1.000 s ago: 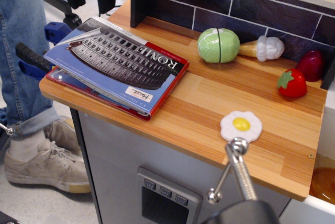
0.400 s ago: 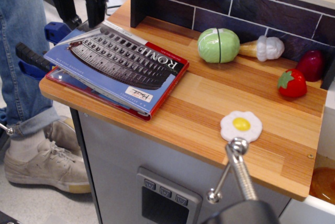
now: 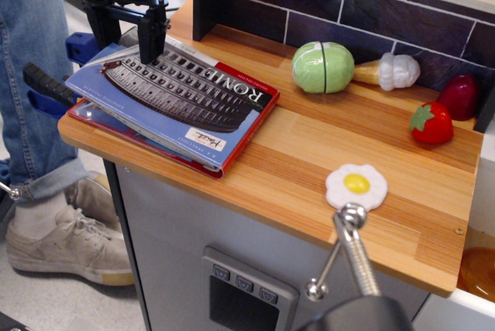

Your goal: Open book

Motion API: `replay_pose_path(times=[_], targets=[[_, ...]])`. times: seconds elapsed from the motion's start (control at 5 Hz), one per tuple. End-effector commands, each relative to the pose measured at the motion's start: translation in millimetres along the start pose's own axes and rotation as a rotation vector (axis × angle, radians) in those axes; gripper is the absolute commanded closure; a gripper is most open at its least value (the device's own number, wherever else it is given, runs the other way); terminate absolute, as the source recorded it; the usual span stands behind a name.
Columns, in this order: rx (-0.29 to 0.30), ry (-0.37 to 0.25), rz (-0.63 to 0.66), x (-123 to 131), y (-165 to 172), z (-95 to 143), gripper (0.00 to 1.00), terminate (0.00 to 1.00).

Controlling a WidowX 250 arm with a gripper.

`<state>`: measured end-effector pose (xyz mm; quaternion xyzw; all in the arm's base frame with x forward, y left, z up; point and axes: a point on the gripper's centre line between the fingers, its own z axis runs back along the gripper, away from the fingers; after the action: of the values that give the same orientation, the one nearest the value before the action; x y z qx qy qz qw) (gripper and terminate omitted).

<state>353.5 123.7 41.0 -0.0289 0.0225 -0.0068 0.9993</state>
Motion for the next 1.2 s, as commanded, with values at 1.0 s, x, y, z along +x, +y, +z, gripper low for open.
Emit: replay_pose_path(times=[1.0], targets=[[-0.353, -0.102, 0.055, 0.2, -113.7, 133.8, 0.00, 0.00]])
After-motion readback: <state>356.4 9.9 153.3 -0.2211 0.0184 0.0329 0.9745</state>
